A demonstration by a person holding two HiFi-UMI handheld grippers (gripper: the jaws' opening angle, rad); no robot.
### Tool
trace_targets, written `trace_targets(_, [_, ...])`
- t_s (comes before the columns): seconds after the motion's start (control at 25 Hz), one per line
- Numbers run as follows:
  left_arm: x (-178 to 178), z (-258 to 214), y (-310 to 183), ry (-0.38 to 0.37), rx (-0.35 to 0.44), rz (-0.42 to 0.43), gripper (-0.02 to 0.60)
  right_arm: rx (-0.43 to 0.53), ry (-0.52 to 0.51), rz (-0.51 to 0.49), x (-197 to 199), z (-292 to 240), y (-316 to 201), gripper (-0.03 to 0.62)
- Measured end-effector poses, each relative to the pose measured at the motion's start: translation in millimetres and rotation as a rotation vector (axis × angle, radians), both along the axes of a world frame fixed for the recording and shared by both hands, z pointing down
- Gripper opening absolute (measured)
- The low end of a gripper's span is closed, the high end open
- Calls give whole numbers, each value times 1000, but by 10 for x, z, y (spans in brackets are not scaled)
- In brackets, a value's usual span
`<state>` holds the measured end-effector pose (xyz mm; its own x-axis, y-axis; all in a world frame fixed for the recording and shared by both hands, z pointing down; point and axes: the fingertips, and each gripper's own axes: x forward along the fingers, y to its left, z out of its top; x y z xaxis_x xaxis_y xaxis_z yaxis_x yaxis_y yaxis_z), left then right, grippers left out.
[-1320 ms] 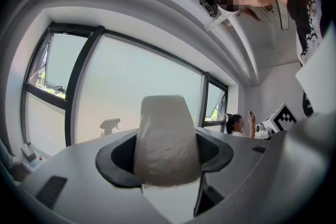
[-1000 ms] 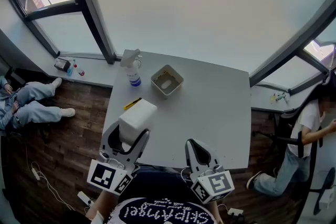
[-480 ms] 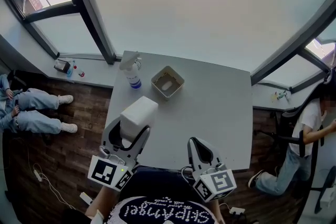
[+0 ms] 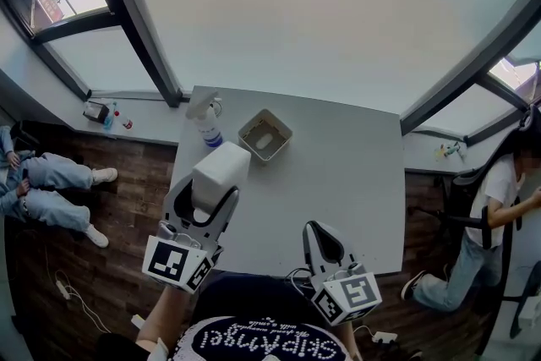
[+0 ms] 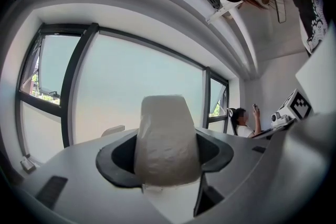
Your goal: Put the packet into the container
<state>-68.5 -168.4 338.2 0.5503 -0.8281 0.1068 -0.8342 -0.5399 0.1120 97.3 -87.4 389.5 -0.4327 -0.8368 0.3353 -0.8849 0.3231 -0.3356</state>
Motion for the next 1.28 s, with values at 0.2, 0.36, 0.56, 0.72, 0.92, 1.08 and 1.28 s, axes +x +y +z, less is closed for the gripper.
trace_targets(0.2, [21, 113, -163, 6, -25, 2, 278, 2, 0, -4, -15, 8, -30, 15])
trace_targets(0.36, [54, 114, -265, 16, -26, 10, 278, -3, -2, -2, -34, 4, -41, 15])
trace_targets(0.56, [136, 217, -384, 29, -53, 18, 278, -10, 0, -3, -40, 43, -36, 15])
trace_targets(0.72, [205, 302, -505, 14, -68, 27, 278, -12, -3, -5, -60, 43, -48, 15])
trace_targets(0.92, [243, 378, -649, -4, -76, 33, 278, -18, -5, -2, -70, 41, -35, 15])
trace_targets(1.08, [288, 444, -771, -10, -76, 41, 278, -25, -8, 10, -58, 61, -31, 15])
trace_targets(1.28, [365, 553, -930, -23, -87, 55, 278, -22, -11, 11, -51, 69, -25, 15])
